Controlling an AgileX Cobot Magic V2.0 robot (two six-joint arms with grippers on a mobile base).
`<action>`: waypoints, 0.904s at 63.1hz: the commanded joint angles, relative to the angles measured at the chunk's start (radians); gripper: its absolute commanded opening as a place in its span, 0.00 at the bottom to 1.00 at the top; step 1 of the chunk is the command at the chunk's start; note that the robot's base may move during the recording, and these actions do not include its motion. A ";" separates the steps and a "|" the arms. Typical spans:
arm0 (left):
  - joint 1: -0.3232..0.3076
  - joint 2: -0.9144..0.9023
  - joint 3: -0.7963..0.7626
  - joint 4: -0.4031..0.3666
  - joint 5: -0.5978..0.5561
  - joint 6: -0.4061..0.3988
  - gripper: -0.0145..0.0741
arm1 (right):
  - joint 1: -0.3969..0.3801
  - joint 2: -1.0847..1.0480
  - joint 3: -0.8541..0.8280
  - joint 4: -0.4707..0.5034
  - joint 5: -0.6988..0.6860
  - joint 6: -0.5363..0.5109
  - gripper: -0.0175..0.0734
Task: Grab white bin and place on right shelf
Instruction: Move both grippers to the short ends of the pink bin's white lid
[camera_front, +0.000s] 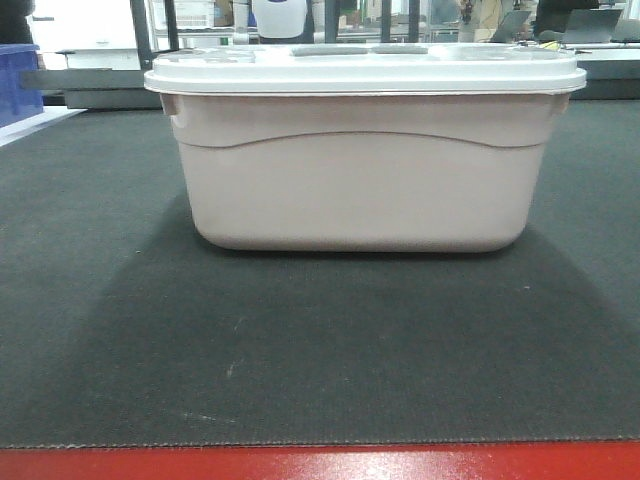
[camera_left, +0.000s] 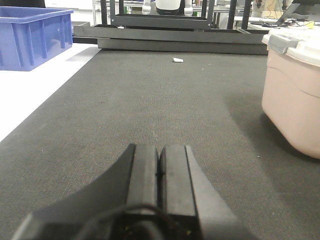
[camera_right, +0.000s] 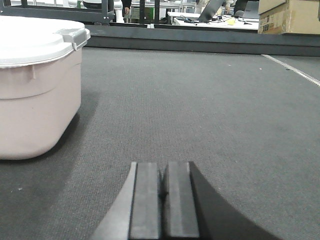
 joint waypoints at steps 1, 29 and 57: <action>0.002 -0.013 -0.003 -0.003 -0.089 -0.006 0.03 | 0.000 -0.018 0.001 -0.010 -0.089 0.004 0.27; 0.002 -0.013 -0.003 -0.003 -0.094 -0.006 0.03 | 0.000 -0.018 0.001 -0.010 -0.089 0.004 0.27; 0.002 -0.013 -0.003 -0.010 -0.105 -0.006 0.03 | 0.000 -0.018 0.001 -0.010 -0.114 0.004 0.27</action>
